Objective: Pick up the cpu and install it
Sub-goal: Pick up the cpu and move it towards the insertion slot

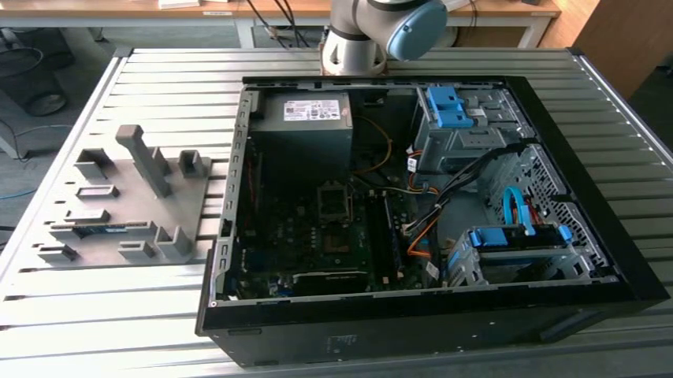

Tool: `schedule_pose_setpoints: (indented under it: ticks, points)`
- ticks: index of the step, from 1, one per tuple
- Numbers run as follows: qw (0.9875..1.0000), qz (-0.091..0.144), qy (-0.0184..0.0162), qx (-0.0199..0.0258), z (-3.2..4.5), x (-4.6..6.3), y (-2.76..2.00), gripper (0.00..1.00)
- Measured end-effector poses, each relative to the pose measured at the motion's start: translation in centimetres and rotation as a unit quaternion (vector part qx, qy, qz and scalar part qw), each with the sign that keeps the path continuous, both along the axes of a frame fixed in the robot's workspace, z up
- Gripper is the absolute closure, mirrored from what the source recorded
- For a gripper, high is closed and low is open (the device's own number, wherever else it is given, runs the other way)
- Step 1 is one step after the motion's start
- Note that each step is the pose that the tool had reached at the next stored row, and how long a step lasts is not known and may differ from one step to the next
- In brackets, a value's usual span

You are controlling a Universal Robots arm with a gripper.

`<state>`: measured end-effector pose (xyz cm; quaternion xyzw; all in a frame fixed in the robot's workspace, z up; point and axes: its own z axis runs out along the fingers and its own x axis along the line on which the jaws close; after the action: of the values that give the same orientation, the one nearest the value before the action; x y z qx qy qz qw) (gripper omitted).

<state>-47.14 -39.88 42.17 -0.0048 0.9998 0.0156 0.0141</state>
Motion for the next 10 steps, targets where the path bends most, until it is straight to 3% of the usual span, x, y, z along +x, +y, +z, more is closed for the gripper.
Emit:
schedule_pose_setpoints:
  ticks: [10]
  points:
    - [1.0000,0.000,0.0000,0.0000,1.26,0.0,0.00,0.53]
